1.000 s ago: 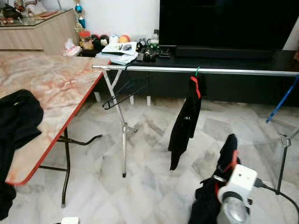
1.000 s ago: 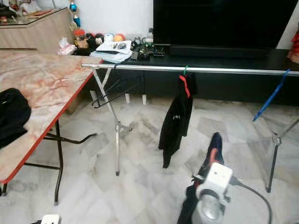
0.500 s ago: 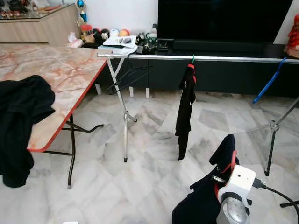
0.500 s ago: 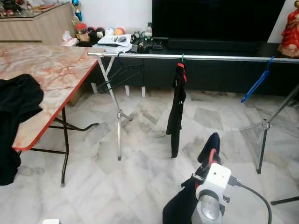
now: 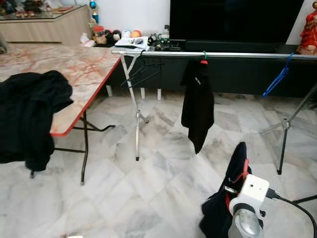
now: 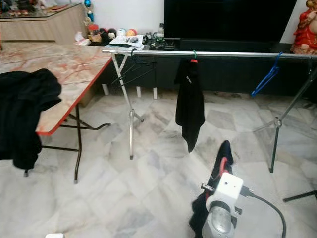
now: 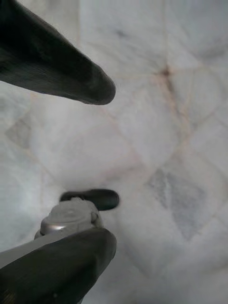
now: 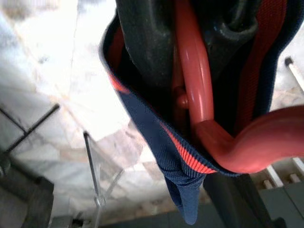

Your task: Hang hanger

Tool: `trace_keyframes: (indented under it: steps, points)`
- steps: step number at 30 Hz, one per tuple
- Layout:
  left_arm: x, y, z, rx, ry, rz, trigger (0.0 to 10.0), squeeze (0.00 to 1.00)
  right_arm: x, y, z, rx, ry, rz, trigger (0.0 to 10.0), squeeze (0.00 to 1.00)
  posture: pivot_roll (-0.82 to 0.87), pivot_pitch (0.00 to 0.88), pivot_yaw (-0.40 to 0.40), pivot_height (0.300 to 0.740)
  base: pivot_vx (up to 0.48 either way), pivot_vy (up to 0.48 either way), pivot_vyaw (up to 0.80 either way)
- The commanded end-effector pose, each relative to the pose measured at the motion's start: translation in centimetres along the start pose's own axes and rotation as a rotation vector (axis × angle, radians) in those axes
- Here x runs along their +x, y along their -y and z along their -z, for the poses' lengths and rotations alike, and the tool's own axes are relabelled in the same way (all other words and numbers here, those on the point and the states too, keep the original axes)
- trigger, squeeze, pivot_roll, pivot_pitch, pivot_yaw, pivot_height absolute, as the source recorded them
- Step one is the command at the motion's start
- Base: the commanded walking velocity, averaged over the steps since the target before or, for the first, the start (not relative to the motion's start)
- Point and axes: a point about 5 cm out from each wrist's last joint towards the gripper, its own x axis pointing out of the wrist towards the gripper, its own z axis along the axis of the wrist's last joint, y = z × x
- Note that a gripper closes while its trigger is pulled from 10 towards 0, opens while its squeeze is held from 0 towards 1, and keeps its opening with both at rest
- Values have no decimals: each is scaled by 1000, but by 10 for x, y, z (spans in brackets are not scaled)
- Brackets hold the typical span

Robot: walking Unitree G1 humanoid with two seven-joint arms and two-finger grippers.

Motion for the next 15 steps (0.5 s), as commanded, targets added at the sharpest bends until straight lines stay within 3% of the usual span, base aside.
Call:
trace_keyframes:
  steps: [1, 15]
  points:
    - [-2, -4, 4, 7, -14, -12, 10000, 0, 1, -2, -10, 7, 43, -2, 10000, 0, 39, 61, 60, 740, 0, 0, 0]
    - [-2, -8, -1, 16, 12, -8, 10000, 0, 2, -4, -9, 1, 36, -11, 10000, 0, 41, 58, 62, 740, 0, 0, 0]
